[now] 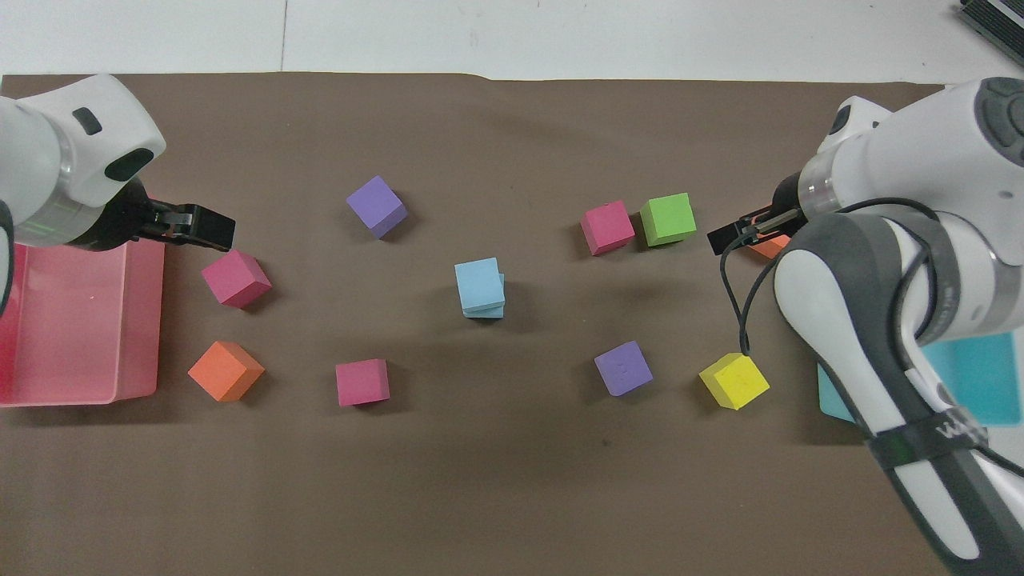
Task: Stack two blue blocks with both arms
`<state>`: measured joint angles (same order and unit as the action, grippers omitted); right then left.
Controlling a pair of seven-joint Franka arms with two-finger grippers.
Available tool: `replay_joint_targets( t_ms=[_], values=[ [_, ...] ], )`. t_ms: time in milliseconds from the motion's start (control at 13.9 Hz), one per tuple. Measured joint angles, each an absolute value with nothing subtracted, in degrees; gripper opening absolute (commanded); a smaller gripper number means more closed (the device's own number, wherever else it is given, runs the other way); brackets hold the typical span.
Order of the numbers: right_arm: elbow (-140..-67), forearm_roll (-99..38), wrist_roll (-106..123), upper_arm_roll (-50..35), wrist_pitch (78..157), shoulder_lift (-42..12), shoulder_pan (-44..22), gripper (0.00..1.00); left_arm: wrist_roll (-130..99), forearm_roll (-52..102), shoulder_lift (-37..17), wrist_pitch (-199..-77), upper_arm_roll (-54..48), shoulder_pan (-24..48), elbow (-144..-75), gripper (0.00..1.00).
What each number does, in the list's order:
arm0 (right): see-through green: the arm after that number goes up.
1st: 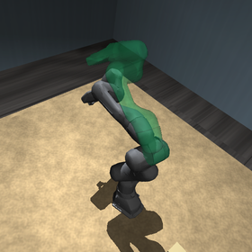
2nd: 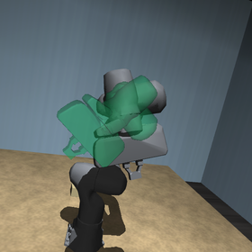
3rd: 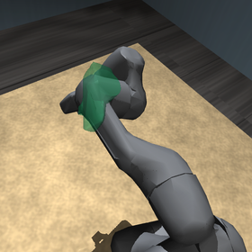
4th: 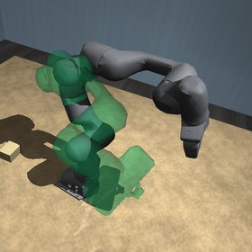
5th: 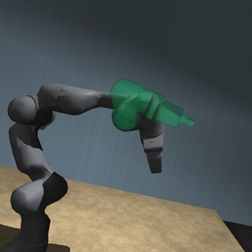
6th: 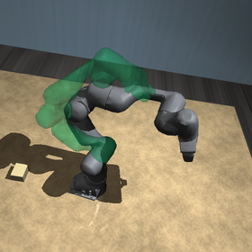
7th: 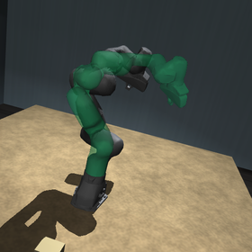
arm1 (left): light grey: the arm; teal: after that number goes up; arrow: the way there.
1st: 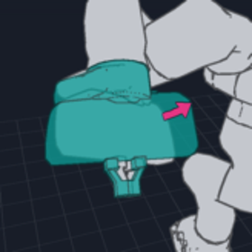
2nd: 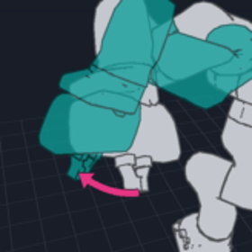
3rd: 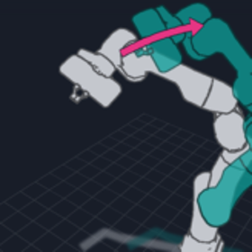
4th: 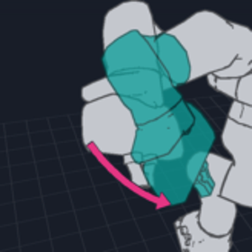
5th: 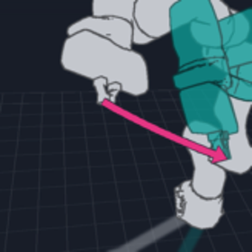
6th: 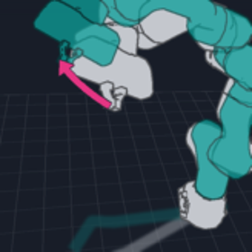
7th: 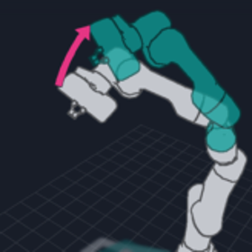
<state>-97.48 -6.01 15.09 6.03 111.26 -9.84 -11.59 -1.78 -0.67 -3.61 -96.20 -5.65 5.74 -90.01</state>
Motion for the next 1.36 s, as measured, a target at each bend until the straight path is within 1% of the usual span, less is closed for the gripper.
replay_joint_targets(
  t_ms=[431, 575, 718, 862, 1077, 1365],
  values=[
    [-97.05, -4.74, 15.08, 7.67, 105.60, -4.02, -4.27, 1.00, -1.66, -0.67, -3.60, -96.02, -5.57, 0.43, -90.02, 1.00],
    [-96.87, -4.61, 15.07, 8.14, 103.93, -1.97, -2.17, 1.00, -1.59, -0.67, -3.60, -96.00, -5.56, -0.03, -90.02, 1.00],
    [-95.32, -4.56, 14.97, 8.33, 100.04, 0.04, -0.42, 1.00, -1.59, -0.67, -3.60, -95.98, -5.79, -0.03, -90.02, 1.00],
    [-91.89, -2.41, 12.75, 8.21, 95.00, 1.36, -0.16, 1.00, -1.59, -0.67, -3.60, -95.97, -6.01, -0.03, -90.02, 1.00],
    [-87.59, 0.97, 6.55, 6.74, 88.12, 1.87, -0.65, 1.00, -1.59, -0.67, -3.60, -95.97, -5.94, -0.03, -90.02, 1.00],
    [-88.28, 1.17, 3.82, 5.50, 86.65, 2.93, -0.72, 1.00, -1.59, -0.67, -3.60, -95.96, -6.00, -0.03, -90.02, 1.00]
  ],
)
